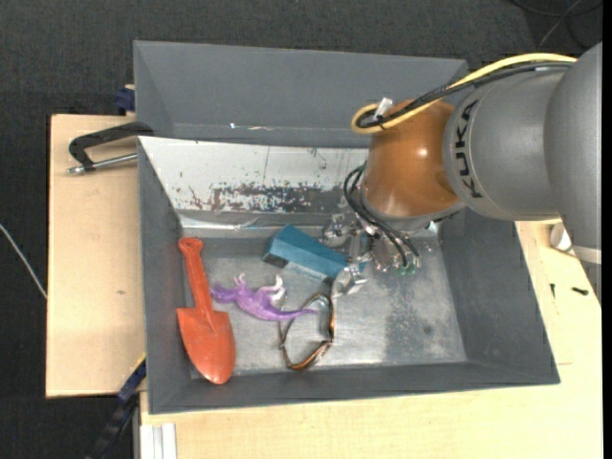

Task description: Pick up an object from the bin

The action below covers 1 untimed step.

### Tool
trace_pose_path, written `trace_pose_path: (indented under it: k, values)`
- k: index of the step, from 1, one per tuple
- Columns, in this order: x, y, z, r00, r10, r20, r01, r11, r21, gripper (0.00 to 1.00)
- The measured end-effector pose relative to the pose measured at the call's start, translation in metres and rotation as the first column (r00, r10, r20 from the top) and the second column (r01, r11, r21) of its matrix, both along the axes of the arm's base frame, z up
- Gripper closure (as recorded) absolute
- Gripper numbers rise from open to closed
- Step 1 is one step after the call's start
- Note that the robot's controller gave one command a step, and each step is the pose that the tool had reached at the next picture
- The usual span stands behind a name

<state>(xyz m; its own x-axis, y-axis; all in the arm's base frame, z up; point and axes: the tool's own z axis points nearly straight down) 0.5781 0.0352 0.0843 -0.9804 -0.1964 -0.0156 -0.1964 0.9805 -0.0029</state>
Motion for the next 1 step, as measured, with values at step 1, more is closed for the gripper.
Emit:
trace_pose_path:
  k: [1]
  values:
    - [-0.0113,-0.0011,0.0361,0.999,-0.047,-0.019,0.047,0.999,0.001,1.0]
